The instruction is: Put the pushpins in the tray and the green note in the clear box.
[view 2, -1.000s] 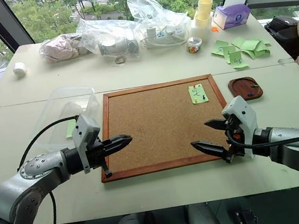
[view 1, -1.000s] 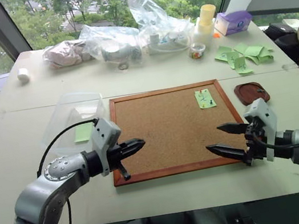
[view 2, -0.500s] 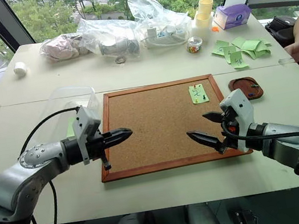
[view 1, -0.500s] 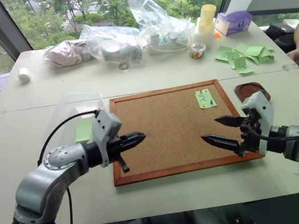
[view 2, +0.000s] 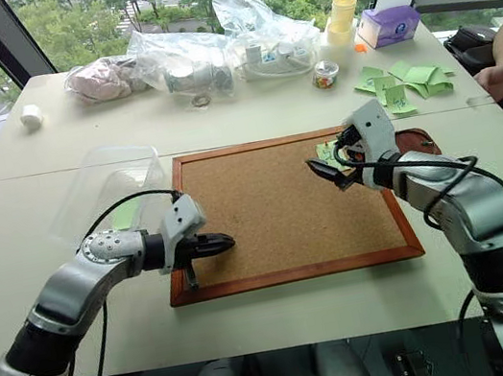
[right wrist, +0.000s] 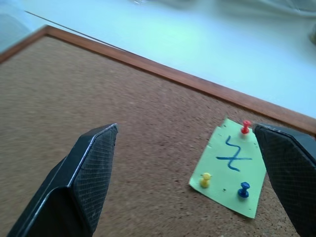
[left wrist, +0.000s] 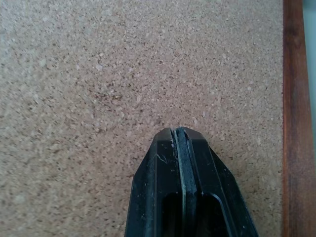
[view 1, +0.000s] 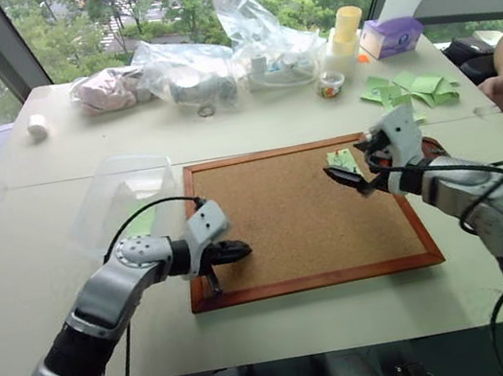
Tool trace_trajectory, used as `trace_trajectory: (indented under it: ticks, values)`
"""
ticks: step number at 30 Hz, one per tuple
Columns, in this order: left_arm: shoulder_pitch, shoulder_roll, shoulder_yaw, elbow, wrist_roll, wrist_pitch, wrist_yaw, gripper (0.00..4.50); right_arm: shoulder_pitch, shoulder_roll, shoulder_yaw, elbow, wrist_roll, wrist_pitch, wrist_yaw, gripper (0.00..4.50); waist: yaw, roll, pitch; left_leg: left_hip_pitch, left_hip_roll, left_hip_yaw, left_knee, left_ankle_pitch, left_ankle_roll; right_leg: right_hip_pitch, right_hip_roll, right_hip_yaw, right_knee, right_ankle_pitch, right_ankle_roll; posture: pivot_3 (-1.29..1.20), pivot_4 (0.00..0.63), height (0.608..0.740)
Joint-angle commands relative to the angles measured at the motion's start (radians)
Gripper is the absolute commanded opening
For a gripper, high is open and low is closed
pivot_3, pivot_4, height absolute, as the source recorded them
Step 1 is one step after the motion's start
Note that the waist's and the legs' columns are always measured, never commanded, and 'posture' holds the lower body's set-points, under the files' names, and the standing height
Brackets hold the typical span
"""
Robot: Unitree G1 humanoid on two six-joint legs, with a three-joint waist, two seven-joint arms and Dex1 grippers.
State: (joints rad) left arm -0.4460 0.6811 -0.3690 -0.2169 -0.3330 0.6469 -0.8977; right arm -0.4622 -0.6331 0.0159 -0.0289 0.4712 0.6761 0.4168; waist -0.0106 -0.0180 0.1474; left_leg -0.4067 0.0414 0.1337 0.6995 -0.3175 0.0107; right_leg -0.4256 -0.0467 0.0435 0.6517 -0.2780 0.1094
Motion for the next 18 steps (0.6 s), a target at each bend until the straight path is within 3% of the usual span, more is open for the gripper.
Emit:
trace_trajectory:
  ticks: [1, 8, 18]
  values:
    - [0.01, -0.001, -0.025, 0.017, 0.043, -0.011, -0.021, 0.05, -0.068, 0.026, 0.004, 0.17, -0.094, -0.123, 0.029, 4.5, 0.0, 0.0, 0.0, 0.0, 0.0, 0.0, 0.0, 0.0, 0.0, 0.0, 0.0, 0.0, 0.0, 0.0, 0.0, 0.0, 0.15, 0.728]
    - [0.037, -0.022, -0.009, -0.012, 0.059, 0.017, -0.004, 0.05, -0.197, 0.079, -0.008, 0.493, -0.192, -0.284, 0.083, 4.5, -0.001, 0.003, -0.002, 0.001, 0.002, 0.0, 0.0, 0.0, 0.0, 0.001, -0.001, 0.0, 0.0, 0.0, 0.0, 0.0, 0.15, 0.728]
    - [0.071, -0.021, 0.003, -0.061, 0.063, 0.056, 0.007, 0.05, -0.289, 0.119, -0.032, 0.643, -0.232, -0.358, 0.123, 4.5, -0.006, 0.004, -0.002, 0.002, 0.002, 0.0, 0.0, 0.0, 0.0, 0.001, -0.001, 0.0, 0.002, 0.0, 0.0, 0.0, 0.15, 0.728]
